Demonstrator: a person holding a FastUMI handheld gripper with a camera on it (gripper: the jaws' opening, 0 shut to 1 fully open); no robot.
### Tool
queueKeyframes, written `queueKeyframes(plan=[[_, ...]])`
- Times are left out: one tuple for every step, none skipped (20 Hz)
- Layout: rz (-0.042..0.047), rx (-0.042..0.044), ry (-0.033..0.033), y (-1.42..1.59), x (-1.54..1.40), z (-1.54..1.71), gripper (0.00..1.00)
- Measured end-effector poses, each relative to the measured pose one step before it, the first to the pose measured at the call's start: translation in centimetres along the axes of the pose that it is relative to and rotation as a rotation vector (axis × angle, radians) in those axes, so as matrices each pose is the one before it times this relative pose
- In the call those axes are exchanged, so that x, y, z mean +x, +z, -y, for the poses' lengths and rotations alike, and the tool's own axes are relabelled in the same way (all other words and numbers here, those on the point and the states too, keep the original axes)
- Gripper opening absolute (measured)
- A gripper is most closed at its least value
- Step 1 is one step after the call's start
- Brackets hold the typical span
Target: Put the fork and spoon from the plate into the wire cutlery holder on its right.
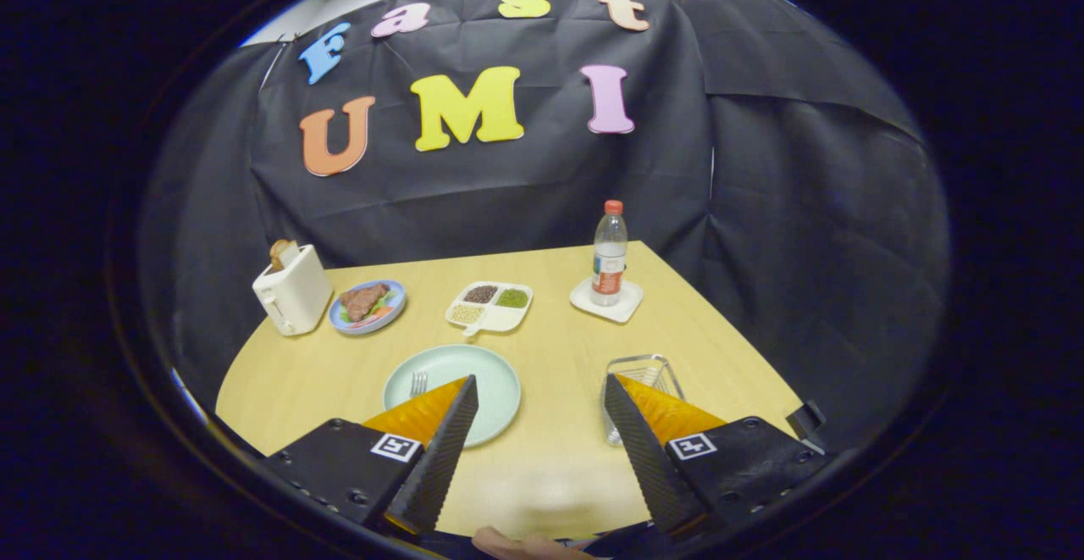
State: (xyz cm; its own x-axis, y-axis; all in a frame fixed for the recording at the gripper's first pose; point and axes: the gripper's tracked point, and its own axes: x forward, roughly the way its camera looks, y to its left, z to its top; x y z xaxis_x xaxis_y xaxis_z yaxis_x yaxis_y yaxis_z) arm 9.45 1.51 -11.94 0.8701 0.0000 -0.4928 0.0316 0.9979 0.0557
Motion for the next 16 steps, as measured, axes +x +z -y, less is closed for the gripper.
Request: queueKeyframes(plan=[[-0.00760,0.00126,0.00812,-0.386,0.478,-1.040,0.91],[-0.00446,0.00238,0.01194,-0.473,0.572,-0.995,0.91],[-0.00513,0.00112,0.01581,-0.311,0.528,-1.194,0.92],[-0.00798,0.00173,0.01050,-0.668,0.477,-0.960,0.95],[-0.00923,-0.00143,-0.00250,-0.459,0.702,-0.770,0.98],[-0.01153,-0.00419,-0.00067,-0.466,0.698,-0.801,0.98],[-0.01424,-0.00794,0.00491,-0.429,0.675,-0.911,0.96],[-0.01773,-0.00545,0.00493,-0.631,0.718,-0.838,0.97],[-0.02231,-0.00182,0.00510,-0.574,0.744,-0.695,0.97],[-0.01974,-0.00098,0.00396,-0.575,0.769,-0.709,0.97],[-0.01651,-0.00267,0.00257,-0.415,0.878,-0.632,0.96],[-0.01312,-0.00539,-0.00210,-0.439,0.788,-0.528,0.96],[-0.01256,-0.00652,-0.00180,-0.312,0.666,-0.448,0.96],[-0.01206,-0.00535,0.00001,-0.291,0.597,-0.424,0.97],[-0.01097,-0.00482,0.00292,-0.207,0.673,-0.504,0.97],[-0.01339,-0.00220,0.00538,-0.345,0.689,-0.530,0.97]])
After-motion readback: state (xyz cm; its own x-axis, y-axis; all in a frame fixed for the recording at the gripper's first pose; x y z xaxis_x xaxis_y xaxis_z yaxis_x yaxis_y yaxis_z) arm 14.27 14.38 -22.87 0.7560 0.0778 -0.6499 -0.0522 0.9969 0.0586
